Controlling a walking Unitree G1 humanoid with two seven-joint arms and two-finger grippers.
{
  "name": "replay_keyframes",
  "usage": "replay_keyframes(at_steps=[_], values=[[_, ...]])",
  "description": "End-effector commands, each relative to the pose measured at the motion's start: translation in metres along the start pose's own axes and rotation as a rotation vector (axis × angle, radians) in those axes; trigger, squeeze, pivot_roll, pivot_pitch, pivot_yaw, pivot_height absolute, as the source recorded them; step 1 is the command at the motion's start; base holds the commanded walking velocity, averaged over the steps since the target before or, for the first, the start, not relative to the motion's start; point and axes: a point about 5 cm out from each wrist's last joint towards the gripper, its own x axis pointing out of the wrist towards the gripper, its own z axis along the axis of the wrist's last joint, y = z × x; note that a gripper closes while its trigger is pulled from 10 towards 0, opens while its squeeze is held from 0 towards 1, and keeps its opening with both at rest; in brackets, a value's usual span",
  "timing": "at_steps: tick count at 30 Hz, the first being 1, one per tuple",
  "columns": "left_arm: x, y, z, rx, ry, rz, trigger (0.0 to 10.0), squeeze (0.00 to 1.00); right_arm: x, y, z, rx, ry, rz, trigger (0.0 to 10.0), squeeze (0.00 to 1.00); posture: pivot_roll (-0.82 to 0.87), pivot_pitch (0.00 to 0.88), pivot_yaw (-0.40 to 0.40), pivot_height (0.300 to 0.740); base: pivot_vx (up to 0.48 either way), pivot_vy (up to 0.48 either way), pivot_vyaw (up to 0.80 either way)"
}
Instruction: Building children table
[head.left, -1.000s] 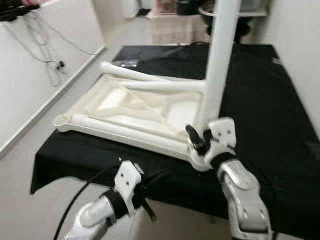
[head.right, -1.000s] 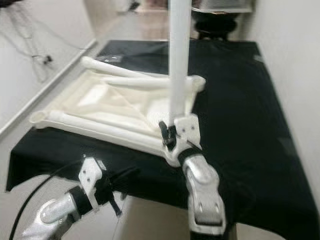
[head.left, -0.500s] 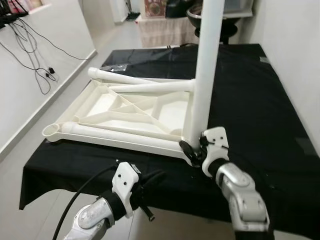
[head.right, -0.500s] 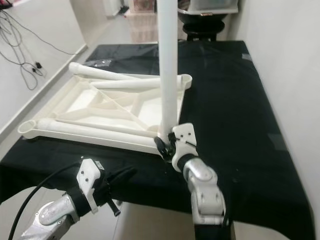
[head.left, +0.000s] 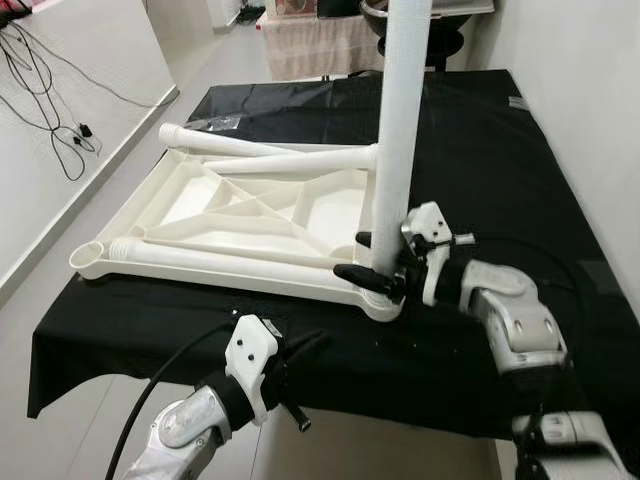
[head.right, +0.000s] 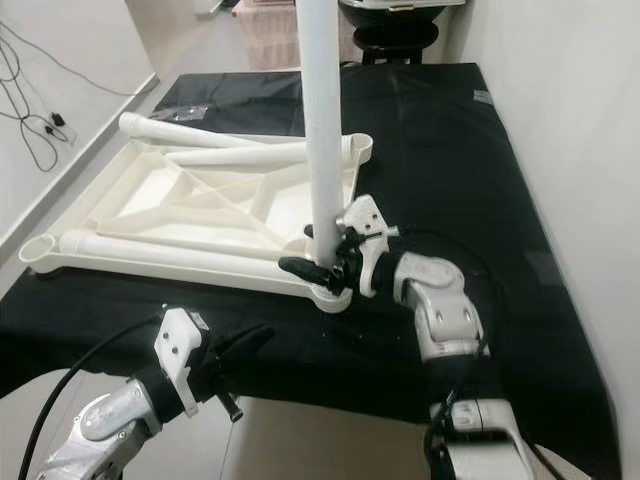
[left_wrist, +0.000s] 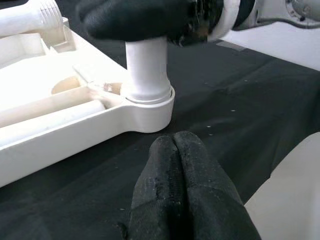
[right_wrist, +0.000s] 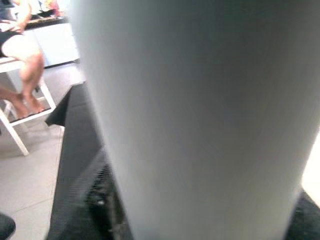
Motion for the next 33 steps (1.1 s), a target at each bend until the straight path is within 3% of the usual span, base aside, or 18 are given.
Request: replay_keyframes(at_steps=[1,9,12,13,14,16,17,18,19,20,21,32,33], values=[[-0.001,-0.002,-0.003,-0.003,0.019,-0.002,10.0,0.0,0.01,0.006,-0.002,0.022,-0.009,0.07,0.0,0.0,0.02,0.165,0.074,0.74,0.0,0.0,0.0],[-0.001,-0.003,-0.003,-0.006,0.017,-0.004,10.0,0.0,0.005,0.001,-0.005,0.025,-0.013,0.085,0.0,0.0,0.01,0.172,0.07,0.74,0.0,0.0,0.0],[-0.002,-0.003,-0.002,-0.008,0.014,-0.003,10.0,0.0,-0.007,0.01,-0.014,0.035,-0.022,-0.085,0.0,0.0,-0.01,0.179,0.065,0.74,0.0,0.0,0.0],[-0.002,-0.003,-0.002,-0.008,0.014,-0.003,10.0,0.0,-0.007,0.01,-0.014,0.035,-0.022,-0.085,0.0,0.0,-0.01,0.179,0.065,0.74,0.0,0.0,0.0],[-0.002,-0.003,-0.003,-0.009,0.014,-0.003,10.0,0.0,-0.008,0.015,-0.021,0.059,-0.001,-0.18,0.0,0.0,-0.01,0.178,0.061,0.74,0.0,0.0,0.0],[-0.002,-0.003,-0.003,-0.009,0.014,-0.003,10.0,0.0,-0.008,0.015,-0.021,0.059,-0.001,-0.18,0.0,0.0,-0.01,0.178,0.061,0.74,0.0,0.0,0.0],[-0.003,-0.001,-0.003,-0.007,0.015,-0.002,10.0,0.0,-0.009,0.018,-0.035,0.099,0.052,-0.43,0.0,0.0,-0.02,0.18,0.06,0.74,0.0,0.0,0.0],[-0.003,-0.001,-0.003,-0.007,0.015,-0.002,10.0,0.0,-0.009,0.018,-0.035,0.099,0.052,-0.43,0.0,0.0,-0.02,0.18,0.06,0.74,0.0,0.0,0.0],[-0.004,0.0,-0.003,-0.007,0.016,-0.002,10.0,0.0,-0.015,0.04,-0.057,0.181,0.146,-0.662,0.0,0.0,-0.03,0.184,0.065,0.74,0.0,0.0,0.0],[-0.004,0.002,-0.003,-0.006,0.018,-0.003,10.0,0.0,-0.019,0.06,-0.069,0.165,0.224,-0.785,0.0,0.0,-0.03,0.18,0.074,0.74,0.0,0.0,0.0],[-0.004,0.003,-0.004,-0.006,0.02,-0.004,10.0,0.0,-0.019,0.065,-0.067,0.142,0.228,-0.83,0.0,0.0,-0.04,0.161,0.078,0.74,0.0,0.0,0.0],[-0.004,0.005,-0.005,-0.001,0.024,0.012,10.0,0.0,-0.002,0.052,-0.062,0.13,0.179,-0.785,0.4,0.0,-0.02,0.145,0.077,0.74,0.0,0.0,0.0],[-0.004,0.005,-0.006,-0.003,0.023,0.015,10.0,0.0,0.003,0.047,-0.056,0.137,0.133,-0.747,10.0,0.1,-0.02,0.142,0.079,0.74,0.0,0.0,0.0]])
